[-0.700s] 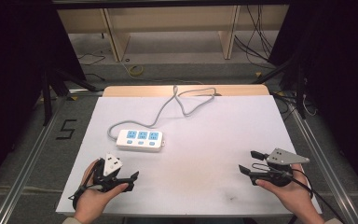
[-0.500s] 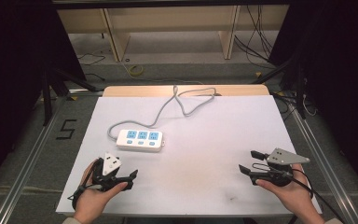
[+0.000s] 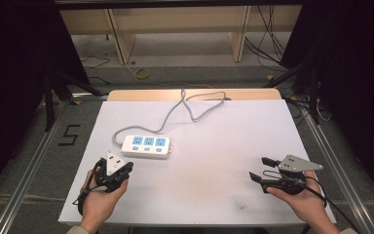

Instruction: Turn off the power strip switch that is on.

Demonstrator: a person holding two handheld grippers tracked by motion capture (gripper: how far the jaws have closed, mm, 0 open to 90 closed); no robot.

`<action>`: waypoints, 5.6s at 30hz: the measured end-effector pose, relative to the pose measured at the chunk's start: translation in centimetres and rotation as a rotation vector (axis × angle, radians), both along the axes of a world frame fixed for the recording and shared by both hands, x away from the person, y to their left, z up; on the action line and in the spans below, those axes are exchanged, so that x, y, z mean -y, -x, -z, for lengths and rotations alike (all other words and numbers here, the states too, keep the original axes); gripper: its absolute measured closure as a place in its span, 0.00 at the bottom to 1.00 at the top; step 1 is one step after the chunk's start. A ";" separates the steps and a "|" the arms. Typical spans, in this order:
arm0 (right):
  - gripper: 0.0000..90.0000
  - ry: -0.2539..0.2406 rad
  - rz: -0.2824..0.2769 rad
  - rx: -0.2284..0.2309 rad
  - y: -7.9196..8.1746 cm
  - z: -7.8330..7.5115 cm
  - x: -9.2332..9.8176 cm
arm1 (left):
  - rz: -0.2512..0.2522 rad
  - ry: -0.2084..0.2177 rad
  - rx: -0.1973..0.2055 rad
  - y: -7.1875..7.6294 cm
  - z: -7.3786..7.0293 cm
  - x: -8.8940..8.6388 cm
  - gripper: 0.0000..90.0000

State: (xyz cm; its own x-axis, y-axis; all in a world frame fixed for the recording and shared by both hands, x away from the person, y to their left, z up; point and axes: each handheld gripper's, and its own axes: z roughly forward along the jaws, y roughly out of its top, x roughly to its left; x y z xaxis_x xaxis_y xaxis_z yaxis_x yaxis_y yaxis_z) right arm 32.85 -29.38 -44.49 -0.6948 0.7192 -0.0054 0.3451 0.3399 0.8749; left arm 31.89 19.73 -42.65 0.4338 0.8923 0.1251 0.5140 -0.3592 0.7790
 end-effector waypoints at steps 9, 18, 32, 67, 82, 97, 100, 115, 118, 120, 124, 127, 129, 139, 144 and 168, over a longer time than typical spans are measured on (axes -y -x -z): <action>0.33 0.002 -0.003 0.001 0.0 0.0 0.0 | -0.019 -0.002 -0.017 -1.0 -0.2 0.0 1.00; 0.33 0.004 -0.006 0.002 0.0 0.0 0.0 | -0.025 0.004 -0.033 -1.9 -0.4 0.0 1.00; 0.33 0.006 -0.006 0.000 0.0 0.0 0.0 | -0.035 -0.005 -0.046 -3.4 -0.4 0.3 1.00; 0.33 0.014 -0.008 -0.001 0.0 0.1 -0.1 | -0.055 -0.039 -0.059 -6.4 -0.3 1.3 1.00; 0.33 0.018 -0.009 -0.003 0.0 0.1 -0.2 | -0.068 -0.032 -0.081 -7.7 -0.2 1.6 1.00; 0.33 0.018 -0.011 -0.002 0.0 0.1 -0.2 | -0.077 -0.041 -0.125 -9.1 -0.2 1.7 1.00; 0.33 0.018 -0.010 -0.001 0.0 0.0 -0.2 | -0.073 -0.044 -0.126 -9.3 -0.3 1.8 1.00; 0.33 0.021 -0.015 -0.003 0.0 0.1 -0.2 | -0.058 -0.068 -0.152 -10.0 -0.3 2.7 1.00; 0.33 0.019 -0.016 -0.003 0.0 0.1 -0.2 | -0.062 -0.071 -0.160 -10.2 -0.2 2.8 1.00; 0.33 0.021 -0.016 -0.004 0.0 0.1 -0.2 | -0.060 -0.073 -0.168 -10.3 -0.2 2.8 1.00; 0.33 0.021 -0.014 -0.007 0.0 0.1 -0.2 | -0.060 -0.074 -0.176 -10.5 -0.1 3.0 1.00; 0.33 0.020 -0.013 -0.007 0.0 0.1 -0.2 | -0.060 -0.077 -0.182 -10.7 -0.1 3.2 1.00; 0.33 0.020 -0.011 -0.007 0.1 0.1 -0.1 | -0.055 -0.082 -0.189 -10.9 -0.1 3.2 1.00; 0.33 0.022 -0.008 -0.008 0.2 0.2 0.0 | -0.053 -0.087 -0.205 -11.4 -0.1 3.6 1.00; 0.33 0.022 -0.003 -0.009 0.2 0.2 0.1 | -0.050 -0.093 -0.220 -11.8 -0.2 3.8 1.00; 0.33 0.025 -0.003 -0.013 0.3 0.2 0.2 | -0.045 -0.108 -0.340 -13.4 0.7 4.4 1.00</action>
State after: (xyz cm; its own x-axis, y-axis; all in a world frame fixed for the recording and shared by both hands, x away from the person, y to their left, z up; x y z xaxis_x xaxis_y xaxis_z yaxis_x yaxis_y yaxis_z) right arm 32.51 -29.55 -44.70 -0.6974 0.7166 -0.0144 0.3552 0.3630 0.8614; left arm 45.32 15.30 -43.34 0.4277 0.9009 0.0746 0.7546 -0.4012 0.5193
